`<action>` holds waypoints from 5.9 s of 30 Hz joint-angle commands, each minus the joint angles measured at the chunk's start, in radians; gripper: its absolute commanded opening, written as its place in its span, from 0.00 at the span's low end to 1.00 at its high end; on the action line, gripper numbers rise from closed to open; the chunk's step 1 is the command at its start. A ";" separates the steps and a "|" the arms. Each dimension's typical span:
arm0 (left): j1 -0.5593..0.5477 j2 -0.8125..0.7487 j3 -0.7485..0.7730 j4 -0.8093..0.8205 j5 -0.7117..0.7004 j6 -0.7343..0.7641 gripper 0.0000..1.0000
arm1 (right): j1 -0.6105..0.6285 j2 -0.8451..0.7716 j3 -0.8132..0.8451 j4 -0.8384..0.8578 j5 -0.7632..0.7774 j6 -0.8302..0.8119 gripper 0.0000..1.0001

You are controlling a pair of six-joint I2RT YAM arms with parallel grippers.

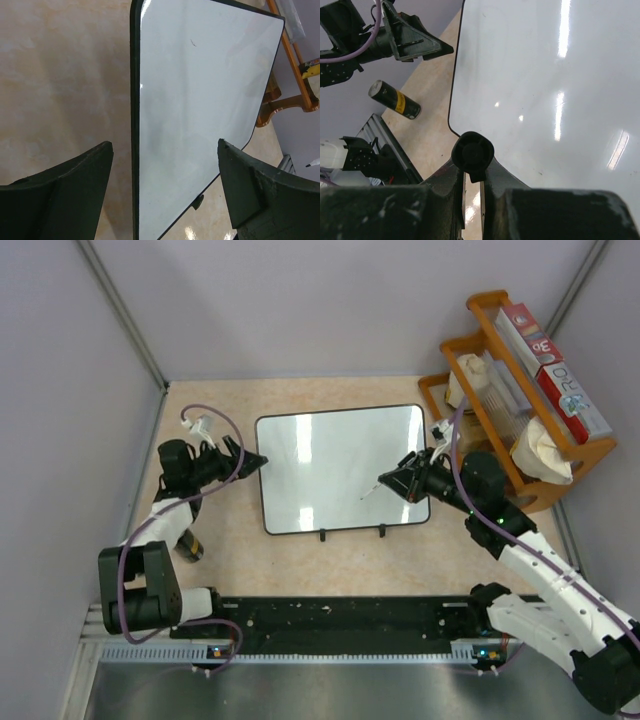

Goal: Write a sentence on the whiteboard
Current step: Adjust the whiteboard at the center of the board.

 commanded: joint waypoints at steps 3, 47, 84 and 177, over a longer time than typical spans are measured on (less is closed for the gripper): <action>0.004 -0.004 0.069 0.049 0.004 0.040 0.88 | -0.008 -0.044 0.015 0.023 0.001 -0.024 0.00; 0.004 -0.108 0.014 -0.051 -0.010 0.070 0.88 | -0.008 -0.071 -0.051 0.048 0.022 -0.024 0.00; 0.006 -0.095 -0.012 -0.028 -0.013 0.064 0.87 | -0.008 -0.056 -0.066 0.071 0.019 -0.006 0.00; -0.028 0.479 0.181 0.528 0.457 -0.132 0.00 | -0.009 -0.004 -0.048 0.094 -0.010 -0.006 0.00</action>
